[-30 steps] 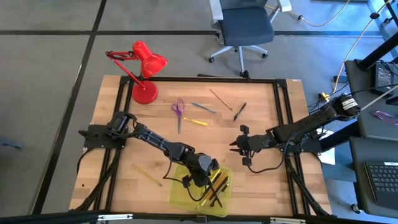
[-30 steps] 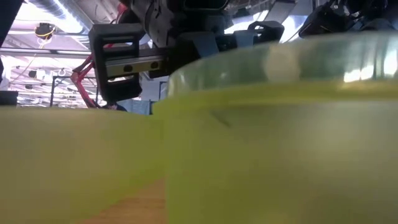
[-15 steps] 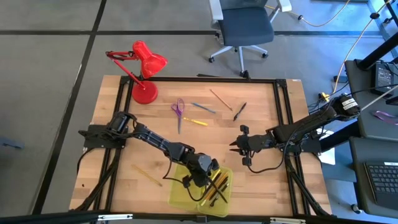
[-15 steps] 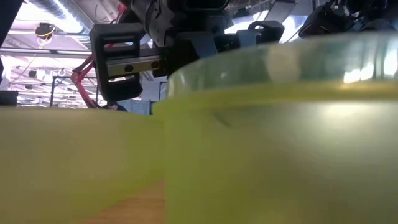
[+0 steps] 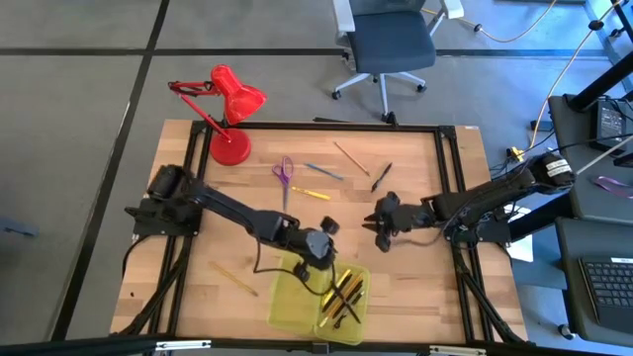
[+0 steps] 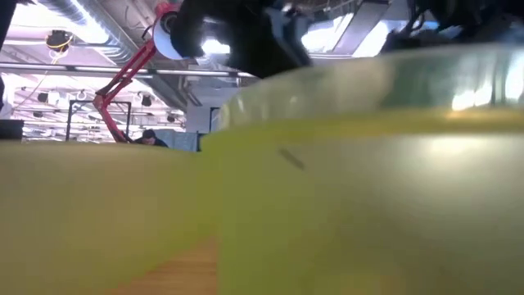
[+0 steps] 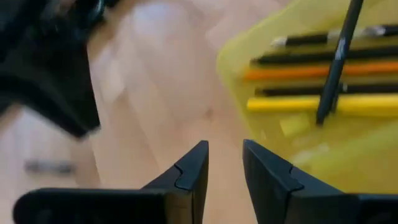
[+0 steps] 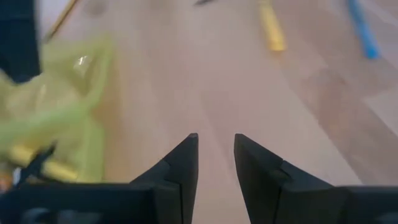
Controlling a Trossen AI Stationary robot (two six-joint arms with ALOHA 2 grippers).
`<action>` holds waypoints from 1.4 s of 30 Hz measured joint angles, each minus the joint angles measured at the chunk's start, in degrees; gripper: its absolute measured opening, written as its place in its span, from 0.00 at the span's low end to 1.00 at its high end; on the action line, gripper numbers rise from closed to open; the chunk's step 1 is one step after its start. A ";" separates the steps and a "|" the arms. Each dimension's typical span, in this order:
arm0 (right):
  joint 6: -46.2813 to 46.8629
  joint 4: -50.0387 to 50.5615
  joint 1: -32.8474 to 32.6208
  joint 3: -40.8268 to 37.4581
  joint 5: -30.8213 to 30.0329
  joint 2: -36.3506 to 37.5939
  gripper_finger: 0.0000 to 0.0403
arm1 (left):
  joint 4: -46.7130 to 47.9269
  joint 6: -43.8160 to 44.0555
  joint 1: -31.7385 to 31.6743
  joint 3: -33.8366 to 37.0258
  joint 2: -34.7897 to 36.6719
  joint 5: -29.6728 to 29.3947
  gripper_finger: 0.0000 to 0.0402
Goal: Pick & place school supplies into a supply box
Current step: Put the black pen into the yellow supply box
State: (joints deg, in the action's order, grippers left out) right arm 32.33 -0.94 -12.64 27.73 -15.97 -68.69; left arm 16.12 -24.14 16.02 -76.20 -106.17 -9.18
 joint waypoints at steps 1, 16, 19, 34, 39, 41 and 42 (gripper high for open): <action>2.50 0.21 1.49 0.00 0.07 0.24 0.27 | 2.94 1.69 -0.69 0.00 1.05 0.34 0.23; -1.12 39.81 28.58 19.32 9.70 0.44 0.27 | -17.69 22.89 -11.72 26.81 19.31 3.87 0.23; -0.58 43.20 33.96 21.83 9.72 0.47 0.27 | -21.13 27.02 -12.74 30.56 21.05 3.66 0.23; 12.46 32.49 40.43 20.52 3.57 0.44 0.27 | -22.74 24.60 -13.14 32.87 21.15 3.71 0.24; 24.54 33.87 39.48 20.52 -4.81 0.44 0.27 | -22.80 23.38 -13.14 32.88 21.15 3.68 0.23; 27.18 33.83 39.42 20.52 -4.89 0.43 0.27 | -22.79 23.36 -13.14 32.88 21.15 3.69 0.23; 27.55 33.82 39.40 20.52 -4.95 0.42 0.27 | -22.80 23.36 -13.14 32.88 21.15 3.71 0.23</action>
State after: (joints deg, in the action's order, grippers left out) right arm 59.88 32.88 26.76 48.25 -20.92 -68.27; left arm -6.68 -0.78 2.87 -43.33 -85.01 -5.48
